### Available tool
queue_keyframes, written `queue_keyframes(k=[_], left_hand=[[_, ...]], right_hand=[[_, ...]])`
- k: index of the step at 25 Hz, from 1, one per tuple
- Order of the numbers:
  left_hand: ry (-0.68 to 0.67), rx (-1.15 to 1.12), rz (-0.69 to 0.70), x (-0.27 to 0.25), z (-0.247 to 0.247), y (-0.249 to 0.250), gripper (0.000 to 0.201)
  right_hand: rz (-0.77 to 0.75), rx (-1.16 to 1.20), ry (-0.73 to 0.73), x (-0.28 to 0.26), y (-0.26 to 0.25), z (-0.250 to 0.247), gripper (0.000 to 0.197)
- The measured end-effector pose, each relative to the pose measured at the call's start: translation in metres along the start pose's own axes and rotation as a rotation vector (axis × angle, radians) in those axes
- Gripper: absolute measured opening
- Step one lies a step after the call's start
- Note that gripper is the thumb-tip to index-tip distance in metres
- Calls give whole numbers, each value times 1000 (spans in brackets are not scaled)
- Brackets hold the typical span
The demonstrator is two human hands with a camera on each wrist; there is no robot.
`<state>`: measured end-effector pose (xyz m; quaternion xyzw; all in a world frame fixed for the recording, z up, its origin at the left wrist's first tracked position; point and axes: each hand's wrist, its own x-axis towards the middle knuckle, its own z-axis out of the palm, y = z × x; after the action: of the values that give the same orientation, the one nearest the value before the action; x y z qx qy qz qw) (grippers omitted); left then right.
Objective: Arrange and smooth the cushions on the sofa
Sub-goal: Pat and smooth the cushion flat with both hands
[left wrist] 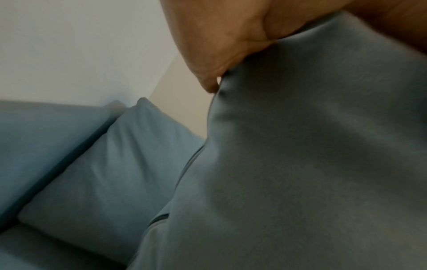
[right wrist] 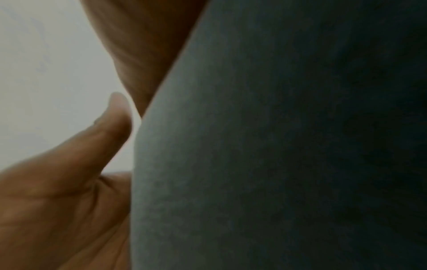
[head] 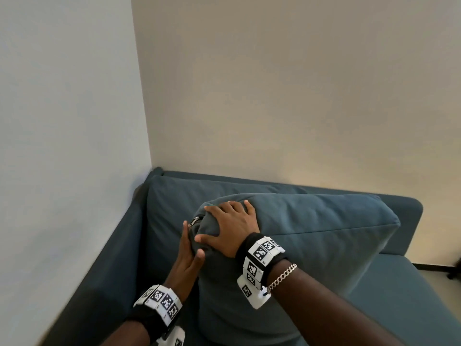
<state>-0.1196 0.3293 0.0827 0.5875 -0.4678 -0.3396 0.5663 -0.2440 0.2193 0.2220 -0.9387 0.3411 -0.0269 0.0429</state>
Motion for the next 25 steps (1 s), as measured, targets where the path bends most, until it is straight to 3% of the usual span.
queue_keyframes(k=[3, 6, 8, 10, 14, 17, 19, 21, 22, 23, 25], left_hand=[[-170, 81, -156, -13, 4, -29, 116], [-208, 510, -156, -22, 19, -28, 133], [-109, 687, -24, -20, 29, -2, 129], [10, 687, 159, -13, 39, 31, 124], [209, 779, 429, 5, 66, 84, 109], [188, 972, 448, 10, 99, 84, 92], [-1, 1090, 289, 12, 118, 40, 83], [-217, 1190, 115, 4, 116, -23, 82], [-300, 1262, 85, -1, 110, -47, 85], [-389, 1332, 91, -6, 106, -63, 89], [-408, 1401, 136, -11, 107, -75, 89]], right_hand=[[44, 101, 261, -9, 5, -21, 41], [62, 267, 520, -19, 21, -63, 24], [59, 454, 718, -28, 49, -94, 20], [19, 659, 889, -44, 85, -125, 17], [30, 925, 1043, -89, 169, -132, 9], [224, 1060, 876, -115, 247, -66, 12], [423, 1051, 617, -132, 289, 3, 15], [617, 1014, 303, -149, 306, 75, 6], [725, 958, 200, -156, 308, 106, 13], [824, 846, 141, -161, 307, 131, 33], [941, 532, 60, -167, 302, 152, 71]])
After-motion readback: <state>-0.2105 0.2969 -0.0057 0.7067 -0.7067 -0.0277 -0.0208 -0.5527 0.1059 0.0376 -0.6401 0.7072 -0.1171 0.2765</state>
